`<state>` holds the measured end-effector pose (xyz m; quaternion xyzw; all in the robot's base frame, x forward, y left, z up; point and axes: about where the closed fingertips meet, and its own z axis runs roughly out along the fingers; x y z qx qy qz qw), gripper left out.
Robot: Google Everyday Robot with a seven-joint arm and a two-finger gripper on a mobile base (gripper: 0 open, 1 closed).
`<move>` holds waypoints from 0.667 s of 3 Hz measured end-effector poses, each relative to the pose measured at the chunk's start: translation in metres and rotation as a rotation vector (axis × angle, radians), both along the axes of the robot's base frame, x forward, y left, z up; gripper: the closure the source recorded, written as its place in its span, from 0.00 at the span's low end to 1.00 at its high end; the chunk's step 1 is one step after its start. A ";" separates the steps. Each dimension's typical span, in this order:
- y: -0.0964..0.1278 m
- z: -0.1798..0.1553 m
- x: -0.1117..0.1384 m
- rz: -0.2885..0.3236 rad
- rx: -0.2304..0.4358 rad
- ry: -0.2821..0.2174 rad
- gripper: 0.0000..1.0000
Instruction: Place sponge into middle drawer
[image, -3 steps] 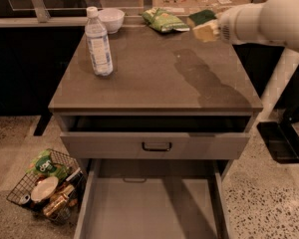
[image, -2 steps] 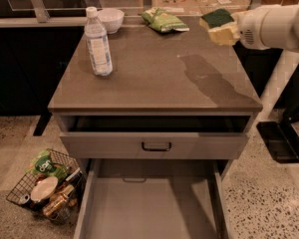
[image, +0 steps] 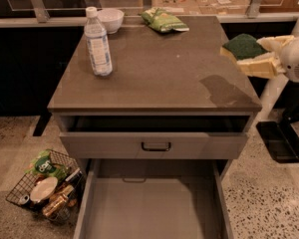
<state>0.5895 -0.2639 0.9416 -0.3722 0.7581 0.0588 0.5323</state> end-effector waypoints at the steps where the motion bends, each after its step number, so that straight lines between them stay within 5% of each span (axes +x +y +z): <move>1: -0.009 -0.036 -0.056 0.079 -0.003 0.039 1.00; 2: -0.013 -0.081 -0.112 0.117 0.041 0.055 1.00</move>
Offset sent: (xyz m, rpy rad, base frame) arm -0.1912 -0.0311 -0.1453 0.1181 0.0675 0.1156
